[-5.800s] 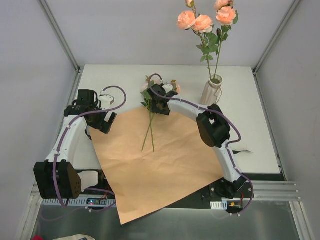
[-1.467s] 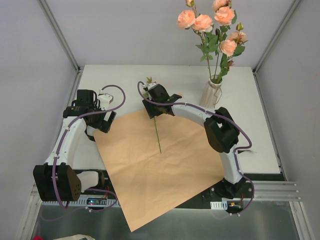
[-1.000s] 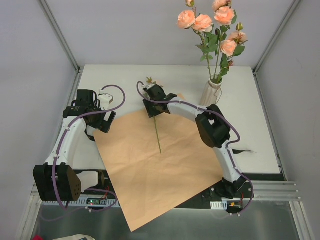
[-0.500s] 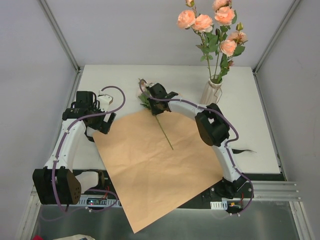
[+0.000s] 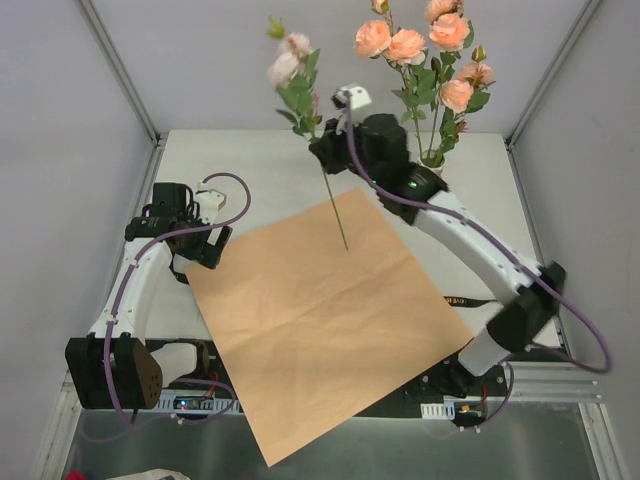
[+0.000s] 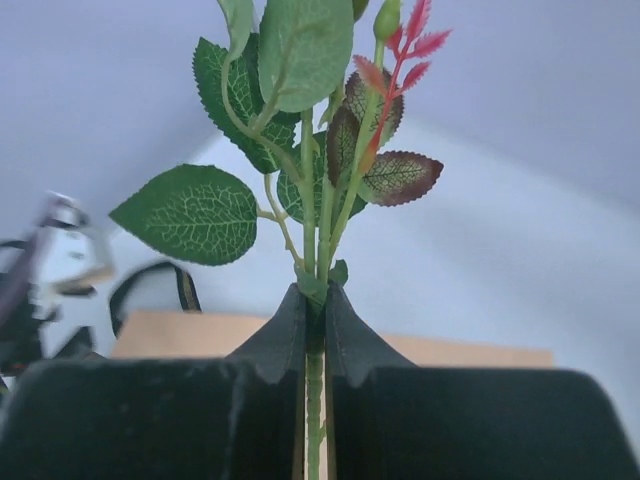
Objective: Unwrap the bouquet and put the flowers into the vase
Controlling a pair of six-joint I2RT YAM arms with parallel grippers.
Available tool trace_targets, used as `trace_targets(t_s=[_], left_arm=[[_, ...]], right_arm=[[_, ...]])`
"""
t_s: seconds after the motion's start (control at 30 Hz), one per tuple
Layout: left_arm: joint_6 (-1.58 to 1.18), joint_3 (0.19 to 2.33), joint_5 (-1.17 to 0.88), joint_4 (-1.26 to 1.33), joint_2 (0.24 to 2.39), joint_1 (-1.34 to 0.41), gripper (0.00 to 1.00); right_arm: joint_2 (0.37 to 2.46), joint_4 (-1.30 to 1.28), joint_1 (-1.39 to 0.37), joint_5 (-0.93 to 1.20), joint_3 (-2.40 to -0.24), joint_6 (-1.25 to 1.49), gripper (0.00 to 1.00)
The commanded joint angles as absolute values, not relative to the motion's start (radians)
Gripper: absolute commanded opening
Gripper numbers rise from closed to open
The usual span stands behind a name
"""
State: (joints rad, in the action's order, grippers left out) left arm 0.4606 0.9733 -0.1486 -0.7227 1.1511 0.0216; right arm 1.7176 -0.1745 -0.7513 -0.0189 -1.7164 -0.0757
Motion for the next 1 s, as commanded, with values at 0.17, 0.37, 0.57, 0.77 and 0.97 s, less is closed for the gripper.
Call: trace_targets(t_s=[0.17, 0.37, 0.57, 0.77, 0.97], left_arm=[[0.439, 0.994, -0.175, -0.741, 1.134, 0.032, 0.99], [0.437, 0.999, -0.178, -0.742, 1.132, 0.031, 0.99], [0.451, 1.006, -0.176, -0.744, 1.146, 0.032, 0.99], [0.462, 1.029, -0.176, -0.744, 1.169, 0.032, 0.99], [0.466, 1.046, -0.169, -0.744, 1.196, 0.031, 0.99]], right_arm=[[1.217, 0.431, -0.672, -0.124, -1.336, -0.423, 0.01], [1.152, 0.525, -0.467, -0.126, -1.289, -0.377, 0.01], [1.177, 0.646, -0.376, -0.170, -1.270, -0.407, 0.01], [1.226, 0.698, -0.301, -0.155, -1.290, -0.370, 0.01], [1.275, 0.748, -0.258, -0.147, -1.293, -0.345, 0.01]])
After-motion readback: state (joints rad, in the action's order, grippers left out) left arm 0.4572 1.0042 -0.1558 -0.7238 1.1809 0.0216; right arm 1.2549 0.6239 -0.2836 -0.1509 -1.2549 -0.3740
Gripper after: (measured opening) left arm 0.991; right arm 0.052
